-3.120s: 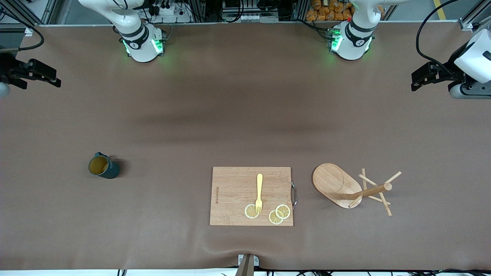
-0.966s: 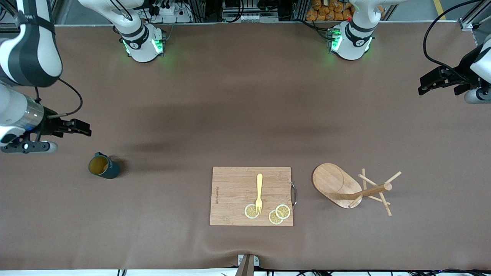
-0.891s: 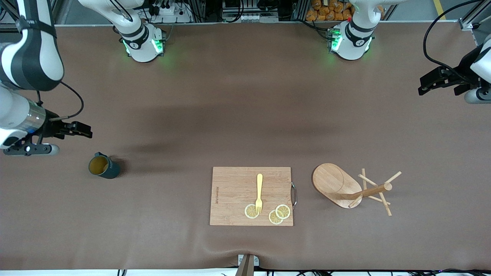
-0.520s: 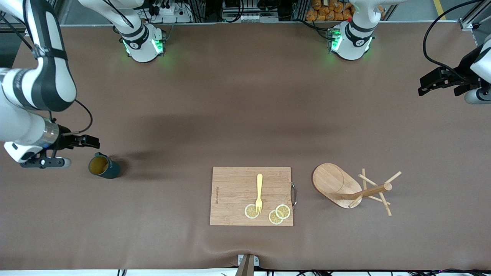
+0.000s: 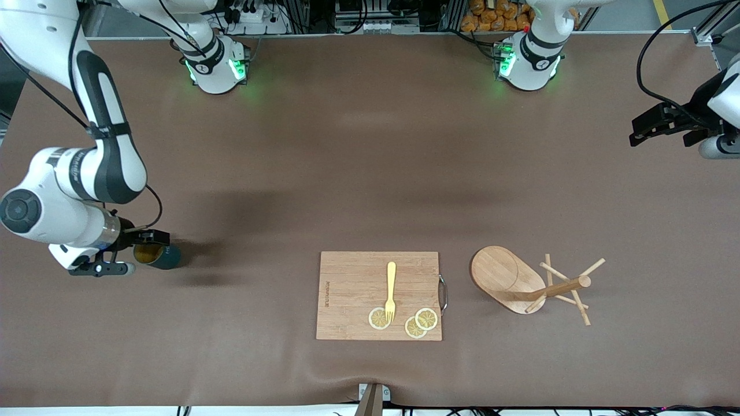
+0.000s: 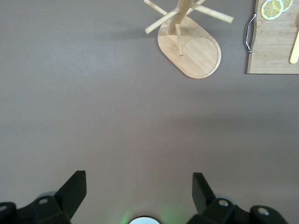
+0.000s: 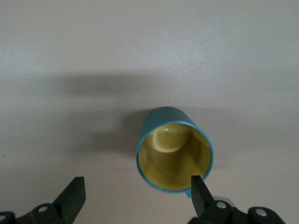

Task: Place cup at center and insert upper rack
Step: 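Reach the right gripper down over the teal mug, then close the right gripper on the teal mug's rim, then lift the mug with the right gripper and carry it toward table center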

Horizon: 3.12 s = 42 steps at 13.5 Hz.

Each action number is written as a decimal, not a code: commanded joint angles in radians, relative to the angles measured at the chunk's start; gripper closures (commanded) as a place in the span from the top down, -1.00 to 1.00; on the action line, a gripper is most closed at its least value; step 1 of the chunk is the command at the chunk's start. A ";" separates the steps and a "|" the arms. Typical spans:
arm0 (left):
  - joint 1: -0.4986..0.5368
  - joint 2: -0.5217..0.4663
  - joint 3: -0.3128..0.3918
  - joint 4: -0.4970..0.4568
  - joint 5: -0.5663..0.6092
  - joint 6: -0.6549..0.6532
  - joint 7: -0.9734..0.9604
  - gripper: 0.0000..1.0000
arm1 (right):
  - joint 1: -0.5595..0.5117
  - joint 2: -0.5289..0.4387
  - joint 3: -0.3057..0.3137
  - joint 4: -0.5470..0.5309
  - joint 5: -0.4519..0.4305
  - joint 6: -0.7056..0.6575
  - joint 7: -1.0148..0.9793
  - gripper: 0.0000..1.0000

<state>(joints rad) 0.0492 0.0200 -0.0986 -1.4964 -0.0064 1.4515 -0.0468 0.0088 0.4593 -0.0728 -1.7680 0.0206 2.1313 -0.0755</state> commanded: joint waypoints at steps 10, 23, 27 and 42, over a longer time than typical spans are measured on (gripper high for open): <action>0.006 -0.005 0.003 0.015 -0.021 0.001 -0.010 1.00 | -0.006 0.096 0.011 0.013 0.013 0.091 0.010 0.65; 0.006 -0.005 0.003 0.013 -0.020 0.000 0.001 1.00 | 0.017 0.084 0.011 0.018 0.012 0.081 0.010 -1.00; 0.006 -0.003 0.002 0.013 -0.020 0.000 0.004 1.00 | 0.056 0.046 0.011 0.041 0.012 0.072 0.019 -1.00; 0.006 -0.003 0.002 0.010 -0.014 -0.003 0.010 1.00 | 0.416 -0.054 0.123 0.064 0.070 -0.050 0.433 -1.00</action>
<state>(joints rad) 0.0506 0.0223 -0.0964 -1.4890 -0.0064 1.4524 -0.0444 0.3764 0.4243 0.0574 -1.6974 0.0747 2.0935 0.3106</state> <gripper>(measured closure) 0.000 0.960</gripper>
